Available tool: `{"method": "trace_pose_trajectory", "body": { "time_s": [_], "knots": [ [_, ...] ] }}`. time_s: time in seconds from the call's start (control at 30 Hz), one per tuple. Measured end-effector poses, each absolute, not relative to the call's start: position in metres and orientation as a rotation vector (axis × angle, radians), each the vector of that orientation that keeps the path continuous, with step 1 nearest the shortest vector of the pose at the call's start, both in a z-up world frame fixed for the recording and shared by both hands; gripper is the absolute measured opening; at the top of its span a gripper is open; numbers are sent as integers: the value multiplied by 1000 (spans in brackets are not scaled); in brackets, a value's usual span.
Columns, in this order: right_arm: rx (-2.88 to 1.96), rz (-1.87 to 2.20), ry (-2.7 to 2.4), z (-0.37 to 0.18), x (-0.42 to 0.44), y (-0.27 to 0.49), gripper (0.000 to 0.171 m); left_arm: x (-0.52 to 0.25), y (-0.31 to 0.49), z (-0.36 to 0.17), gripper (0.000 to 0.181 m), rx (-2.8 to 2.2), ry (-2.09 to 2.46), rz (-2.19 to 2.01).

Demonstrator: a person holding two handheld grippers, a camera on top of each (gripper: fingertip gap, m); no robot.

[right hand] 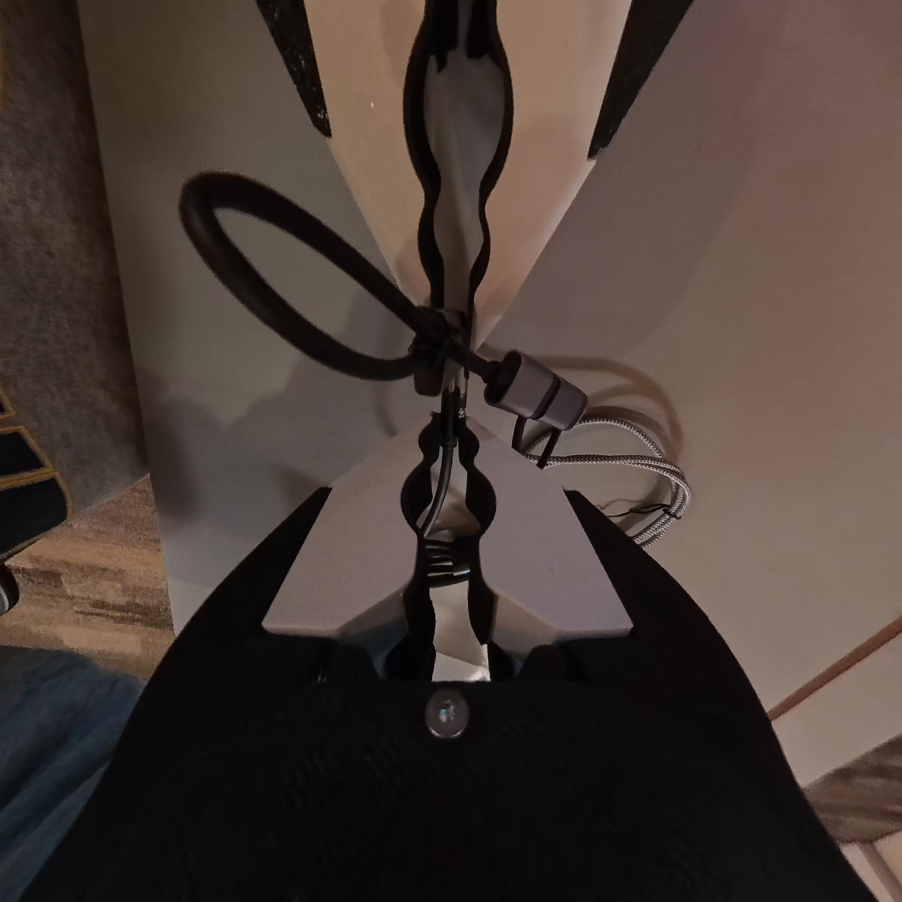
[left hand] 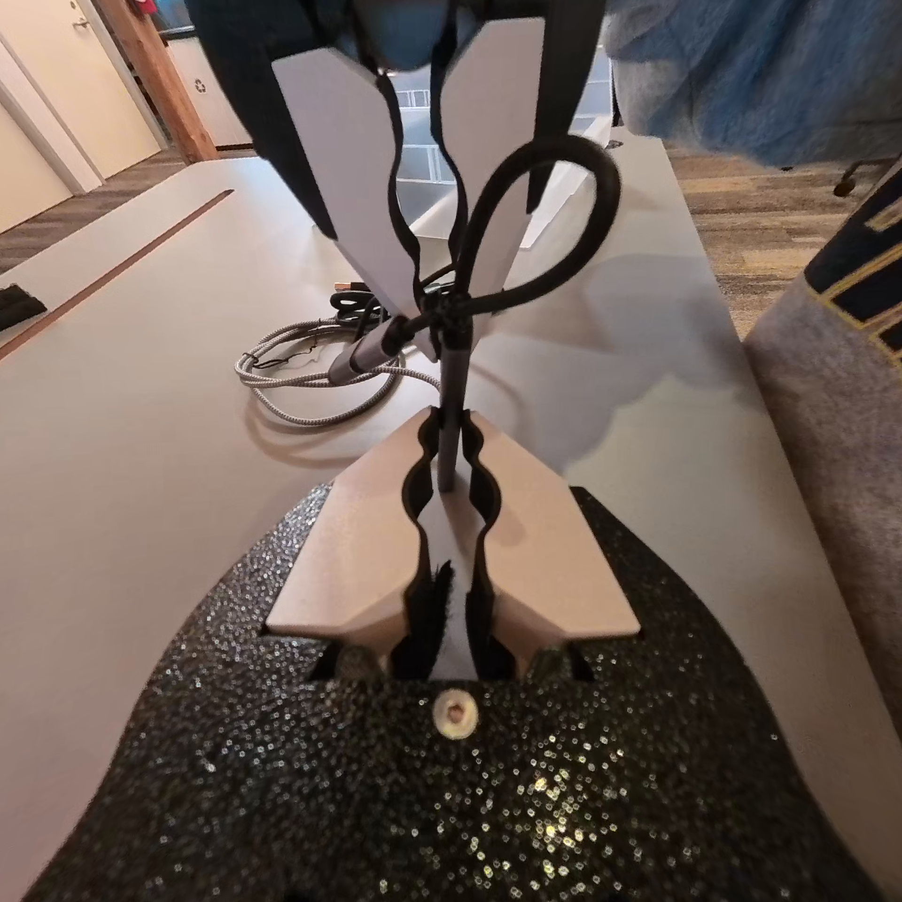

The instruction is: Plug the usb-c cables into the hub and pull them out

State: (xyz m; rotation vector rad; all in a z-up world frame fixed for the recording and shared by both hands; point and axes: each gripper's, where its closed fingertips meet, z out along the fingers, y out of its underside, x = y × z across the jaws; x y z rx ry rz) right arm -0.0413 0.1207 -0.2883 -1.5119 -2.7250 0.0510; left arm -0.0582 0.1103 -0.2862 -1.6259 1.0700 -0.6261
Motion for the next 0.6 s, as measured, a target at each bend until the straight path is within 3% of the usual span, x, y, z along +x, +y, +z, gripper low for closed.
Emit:
{"method": "trace_pose_trajectory", "body": {
  "time_s": [0.03, 0.6],
  "knots": [
    [-1508, 35, -2730, -288, -41, 121, 4, -58, 111, -286, 7, -1627, 1068, -625],
    [-1530, -89, -2782, -285, -38, 125, 4, -57, 115, -286, 6, -1703, 1011, -606]
  ]
}}
